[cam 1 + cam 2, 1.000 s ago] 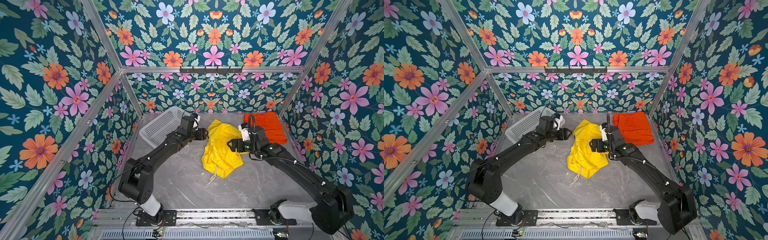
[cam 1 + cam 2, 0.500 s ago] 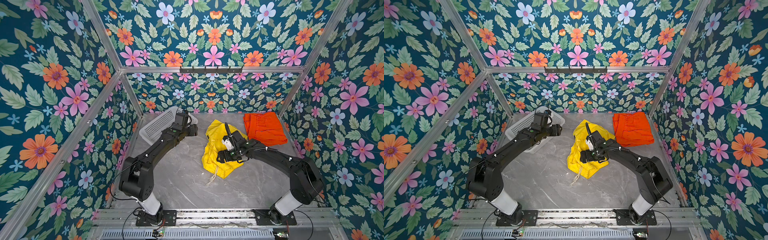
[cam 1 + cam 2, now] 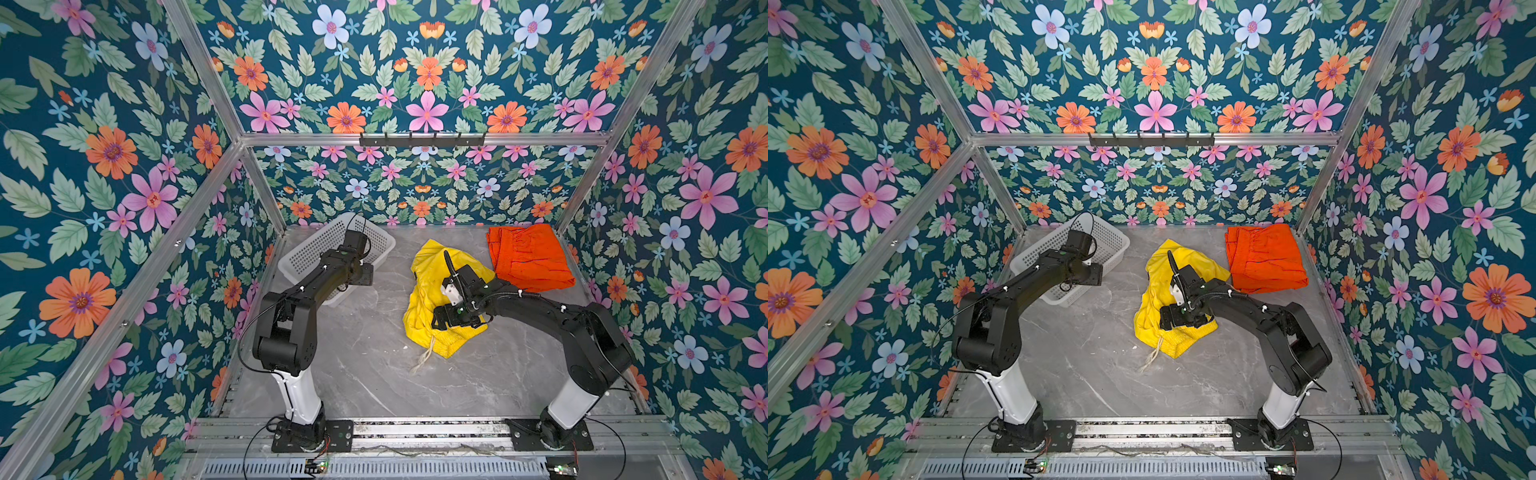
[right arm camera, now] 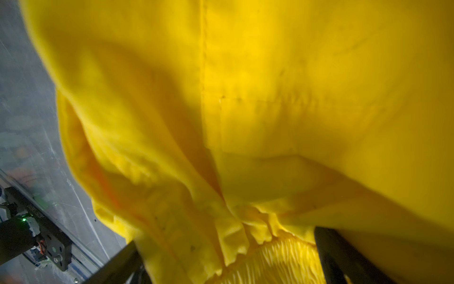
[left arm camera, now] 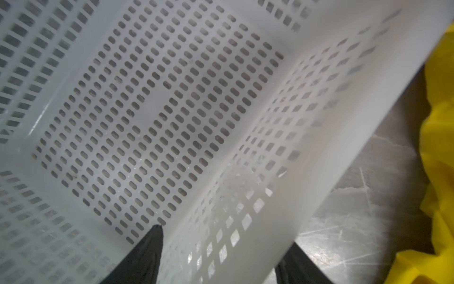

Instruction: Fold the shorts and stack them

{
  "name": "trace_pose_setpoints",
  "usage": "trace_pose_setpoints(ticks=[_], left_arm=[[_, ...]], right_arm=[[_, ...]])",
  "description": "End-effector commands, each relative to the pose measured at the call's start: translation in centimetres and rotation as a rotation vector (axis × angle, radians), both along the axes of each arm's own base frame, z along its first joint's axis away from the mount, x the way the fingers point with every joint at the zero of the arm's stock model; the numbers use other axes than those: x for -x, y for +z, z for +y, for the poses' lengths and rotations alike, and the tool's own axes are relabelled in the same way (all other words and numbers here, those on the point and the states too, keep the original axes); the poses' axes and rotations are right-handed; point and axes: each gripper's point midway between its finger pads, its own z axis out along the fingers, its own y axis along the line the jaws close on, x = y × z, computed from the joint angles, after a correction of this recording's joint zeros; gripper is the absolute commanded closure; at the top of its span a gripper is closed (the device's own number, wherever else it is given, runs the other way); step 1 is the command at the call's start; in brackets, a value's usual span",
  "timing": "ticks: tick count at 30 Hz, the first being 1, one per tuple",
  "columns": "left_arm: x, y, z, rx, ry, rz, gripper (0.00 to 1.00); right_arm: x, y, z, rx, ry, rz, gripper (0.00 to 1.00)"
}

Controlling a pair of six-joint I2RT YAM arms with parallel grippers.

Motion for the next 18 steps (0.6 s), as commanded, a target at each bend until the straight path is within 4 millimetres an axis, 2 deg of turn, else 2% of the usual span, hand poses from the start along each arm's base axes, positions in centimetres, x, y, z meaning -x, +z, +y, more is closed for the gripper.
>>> trace_pose_setpoints(ticks=[1, 9, 13, 18], left_arm=[[0.1, -0.9, 0.0, 0.035, 0.009, 0.034, 0.38], [0.4, -0.9, 0.8, 0.107, 0.097, 0.031, 0.57], [0.6, -0.9, 1.7, 0.107, 0.131, 0.021, 0.62], [-0.5, -0.3, 2.7, 0.112, 0.153, -0.005, 0.62]], right_arm=[[0.1, 0.0, 0.2, -0.007, 0.006, 0.001, 0.06], [0.1, 0.3, 0.2, -0.023, 0.003, -0.015, 0.08], [0.1, 0.4, 0.2, -0.026, 0.003, -0.021, 0.09], [0.0, 0.6, 0.4, -0.034, 0.007, -0.026, 0.09]])
